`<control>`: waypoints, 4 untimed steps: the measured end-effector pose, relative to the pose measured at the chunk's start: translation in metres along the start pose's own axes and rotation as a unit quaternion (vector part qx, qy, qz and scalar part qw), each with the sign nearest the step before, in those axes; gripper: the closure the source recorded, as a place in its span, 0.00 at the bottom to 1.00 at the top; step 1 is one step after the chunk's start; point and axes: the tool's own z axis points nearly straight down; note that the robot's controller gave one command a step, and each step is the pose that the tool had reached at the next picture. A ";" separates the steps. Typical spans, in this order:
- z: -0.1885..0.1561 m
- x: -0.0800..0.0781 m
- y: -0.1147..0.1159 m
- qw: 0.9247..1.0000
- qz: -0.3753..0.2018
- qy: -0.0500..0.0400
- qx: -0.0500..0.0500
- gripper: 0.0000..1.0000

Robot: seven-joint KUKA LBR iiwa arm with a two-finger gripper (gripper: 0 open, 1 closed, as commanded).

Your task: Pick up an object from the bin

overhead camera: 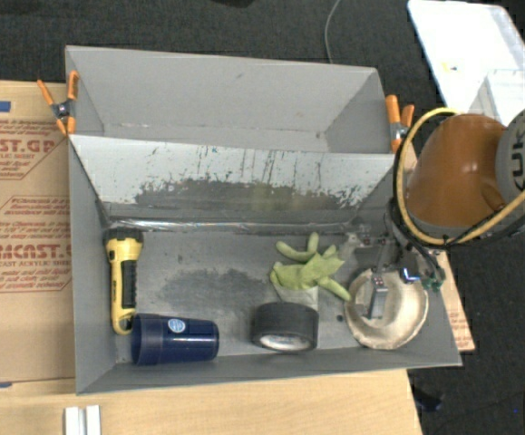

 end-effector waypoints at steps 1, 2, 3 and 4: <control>0.056 -0.047 -0.029 1.000 0.012 -0.005 0.001 0.00; 0.075 -0.065 -0.013 0.999 0.034 -0.001 0.000 0.00; 0.085 -0.075 -0.002 0.999 0.045 -0.004 0.000 0.00; 0.090 -0.049 0.017 1.000 -0.013 -0.007 0.000 0.00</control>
Offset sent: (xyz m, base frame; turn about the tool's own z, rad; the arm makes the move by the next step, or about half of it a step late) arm 0.0749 0.0027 -0.0643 0.0854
